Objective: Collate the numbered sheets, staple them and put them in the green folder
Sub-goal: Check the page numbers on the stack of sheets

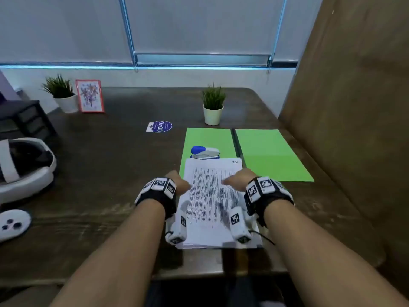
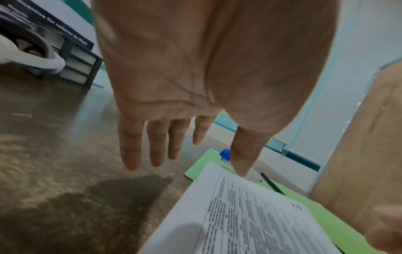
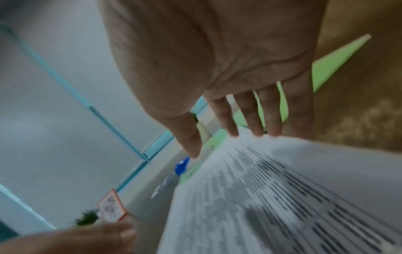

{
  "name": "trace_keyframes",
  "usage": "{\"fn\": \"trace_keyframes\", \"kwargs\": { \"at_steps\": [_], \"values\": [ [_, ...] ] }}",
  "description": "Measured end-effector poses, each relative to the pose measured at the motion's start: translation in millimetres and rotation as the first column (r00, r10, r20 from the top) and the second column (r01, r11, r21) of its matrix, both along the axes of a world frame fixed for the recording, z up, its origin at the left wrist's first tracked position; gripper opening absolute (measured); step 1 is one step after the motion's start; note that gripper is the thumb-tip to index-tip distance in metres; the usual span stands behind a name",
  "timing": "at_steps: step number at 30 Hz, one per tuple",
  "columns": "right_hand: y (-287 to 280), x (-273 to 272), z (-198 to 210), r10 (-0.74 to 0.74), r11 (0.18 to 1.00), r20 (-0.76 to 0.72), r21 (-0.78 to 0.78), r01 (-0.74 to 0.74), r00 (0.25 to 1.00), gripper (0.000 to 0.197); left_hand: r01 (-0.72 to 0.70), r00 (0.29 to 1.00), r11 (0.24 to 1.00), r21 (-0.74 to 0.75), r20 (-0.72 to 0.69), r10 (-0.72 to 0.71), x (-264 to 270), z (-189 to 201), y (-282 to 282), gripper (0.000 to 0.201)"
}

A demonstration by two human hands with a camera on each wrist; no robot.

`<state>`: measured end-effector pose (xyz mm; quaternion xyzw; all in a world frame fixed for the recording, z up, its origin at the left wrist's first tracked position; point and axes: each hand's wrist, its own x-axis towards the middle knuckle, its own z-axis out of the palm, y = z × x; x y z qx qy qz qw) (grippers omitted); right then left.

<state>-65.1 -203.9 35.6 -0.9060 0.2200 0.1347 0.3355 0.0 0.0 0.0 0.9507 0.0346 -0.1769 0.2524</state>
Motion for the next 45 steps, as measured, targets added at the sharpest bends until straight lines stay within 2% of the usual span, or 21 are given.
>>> {"fn": "trace_keyframes", "kwargs": {
  "at_steps": [2, 4, 5, 6, 12, 18, 22, 25, 27, 29, 32, 34, 36, 39, 42, 45],
  "values": [
    [-7, 9, -15, -0.069, 0.996, -0.058, 0.045, 0.071, 0.996, 0.056, -0.027, 0.999, 0.998, -0.049, -0.02, 0.026, 12, -7, -5, 0.066],
    [-15, 24, -34, -0.149, 0.986, -0.067, 0.061, 0.154, 0.986, 0.037, -0.054, 0.997, 0.996, -0.074, -0.064, 0.049, 27, -11, -12, 0.047],
    [-15, 33, -39, -0.19, 0.98, -0.052, 0.051, 0.193, 0.98, 0.024, -0.049, 0.995, 0.996, -0.071, -0.088, 0.043, 37, -12, -17, 0.044],
    [-15, 41, -42, -0.23, 0.972, -0.043, 0.044, 0.231, 0.972, 0.022, -0.05, 0.993, 0.998, -0.049, -0.108, 0.044, 44, -13, -22, 0.045],
    [-20, 58, -53, -0.335, 0.94, 0.005, 0.07, 0.334, 0.942, 0.023, -0.003, 0.988, 1.0, 0.018, -0.151, 0.006, 52, -11, -46, 0.047],
    [-22, 39, -52, -0.363, 0.92, 0.033, 0.171, 0.353, 0.931, 0.019, -0.09, 0.984, 0.996, -0.027, -0.155, 0.085, 28, -6, -41, 0.049],
    [-16, 32, -48, -0.328, 0.937, 0.021, 0.131, 0.323, 0.944, 0.019, -0.098, 0.984, 0.995, -0.025, -0.154, 0.093, 23, -8, -35, 0.056],
    [-18, 33, -50, -0.304, 0.945, 0.01, 0.127, 0.301, 0.953, 0.026, -0.106, 0.985, 0.994, -0.014, -0.139, 0.103, 28, -8, -34, 0.055],
    [-23, 36, -52, -0.265, 0.962, 0.017, 0.075, 0.263, 0.964, 0.031, -0.082, 0.993, 0.994, 0.079, -0.075, 0.087, 36, -4, -34, 0.058],
    [-27, 43, -52, -0.175, 0.981, 0.056, -0.072, 0.179, 0.983, 0.03, 0.013, 0.999, 0.975, 0.22, 0.048, -0.024, 49, 1, -35, 0.063],
    [-32, 68, -51, -0.028, 0.979, 0.13, -0.195, 0.054, 0.991, 0.041, 0.2, 0.967, 0.961, 0.191, 0.122, -0.225, 75, 3, -47, 0.055],
    [-34, 91, -46, 0.034, 0.969, 0.132, -0.248, 0.0, 0.991, 0.035, 0.292, 0.948, 0.948, 0.127, 0.096, -0.305, 92, 2, -56, 0.05],
    [-34, 112, -40, 0.072, 0.945, 0.093, -0.325, -0.038, 0.993, 0.026, 0.359, 0.93, 0.924, 0.134, 0.036, -0.366, 105, -3, -64, 0.043],
    [-35, 132, -39, 0.11, 0.931, 0.021, -0.353, -0.095, 0.994, 0.03, 0.433, 0.897, 0.871, 0.234, -0.019, -0.441, 116, -13, -71, 0.034],
    [-38, 139, -46, 0.171, 0.909, -0.078, -0.372, -0.187, 0.982, 0.018, 0.478, 0.863, 0.812, 0.336, -0.008, -0.505, 123, -18, -74, 0.032],
    [-35, 136, -54, 0.176, 0.881, -0.062, -0.436, -0.185, 0.982, 0.022, 0.496, 0.847, 0.782, 0.378, -0.014, -0.531, 123, -22, -75, 0.025]
  ]
}}
